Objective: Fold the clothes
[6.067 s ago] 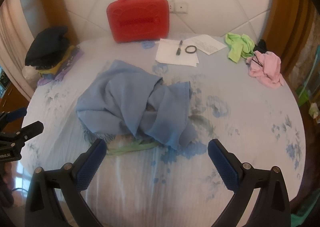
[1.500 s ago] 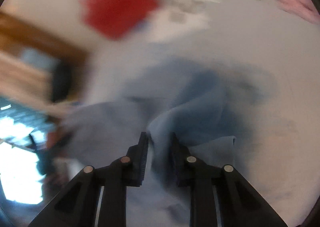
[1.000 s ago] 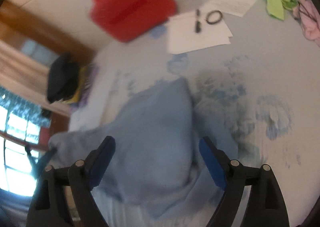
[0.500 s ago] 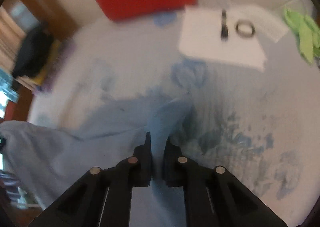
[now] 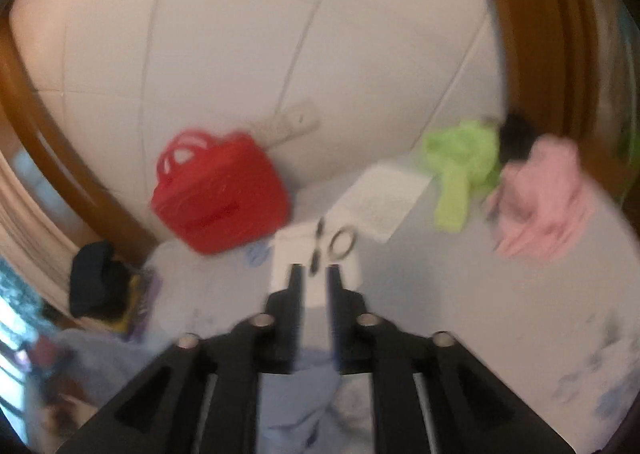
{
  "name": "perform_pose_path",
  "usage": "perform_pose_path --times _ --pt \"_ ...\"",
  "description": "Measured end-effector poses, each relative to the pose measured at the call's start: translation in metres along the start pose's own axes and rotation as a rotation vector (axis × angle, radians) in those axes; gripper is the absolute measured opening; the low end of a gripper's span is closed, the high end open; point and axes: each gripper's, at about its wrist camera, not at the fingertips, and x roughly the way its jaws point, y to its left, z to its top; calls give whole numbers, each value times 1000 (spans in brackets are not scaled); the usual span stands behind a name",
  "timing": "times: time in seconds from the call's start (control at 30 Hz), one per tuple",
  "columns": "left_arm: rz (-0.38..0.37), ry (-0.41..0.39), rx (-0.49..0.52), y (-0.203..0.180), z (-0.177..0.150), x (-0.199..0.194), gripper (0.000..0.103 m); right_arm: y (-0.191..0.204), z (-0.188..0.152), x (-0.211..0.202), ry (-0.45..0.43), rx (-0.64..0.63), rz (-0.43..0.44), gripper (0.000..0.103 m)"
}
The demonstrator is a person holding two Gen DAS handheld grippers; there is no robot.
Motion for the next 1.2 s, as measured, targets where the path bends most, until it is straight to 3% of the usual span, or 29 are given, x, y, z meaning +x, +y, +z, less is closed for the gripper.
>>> perform_pose_path --times 0.03,0.1,0.13,0.27,0.4,0.47,0.5,0.53,0.57,0.7,0.77,0.8,0.83,0.9,1.0,1.13,1.2 --pt "10 6 -5 1 -3 3 34 0 -11 12 45 -6 7 68" --pt "44 15 -15 7 -10 7 34 -2 -42 48 155 -6 33 101" --pt "69 18 -19 12 -14 9 34 -4 -57 68 210 -2 46 102" --pt "158 34 -68 47 -24 9 34 -15 -109 135 379 76 76 102" --pt "201 59 -119 86 -38 2 34 -3 -142 175 454 75 73 102" --pt "202 73 -142 100 -47 -2 34 20 -150 188 476 10 69 98" --pt "211 77 -151 106 -51 -2 35 32 -154 195 489 -23 65 70" --pt "220 80 -159 111 -55 -2 35 45 -157 202 501 -55 64 18" --pt "240 87 -164 118 -59 1 35 60 -158 206 507 -75 99 10" --pt "315 124 -194 144 -76 13 35 142 -163 195 574 -139 551 15" --pt "340 145 -211 155 -85 18 35 178 -166 180 579 -244 650 34" --pt "353 155 -220 160 -90 21 35 190 -166 172 569 -288 666 52" --pt "348 166 -229 163 -94 24 35 195 -163 165 537 -325 629 69" --pt "337 189 -231 165 -103 30 35 187 -151 156 471 -317 550 77" --pt "309 193 -211 157 -107 35 35 159 -129 159 406 -244 399 77" --pt "267 183 -195 148 -104 37 35 141 -124 197 458 -246 191 77" --pt "257 176 -181 145 -101 37 35 146 -133 218 490 -290 133 77"
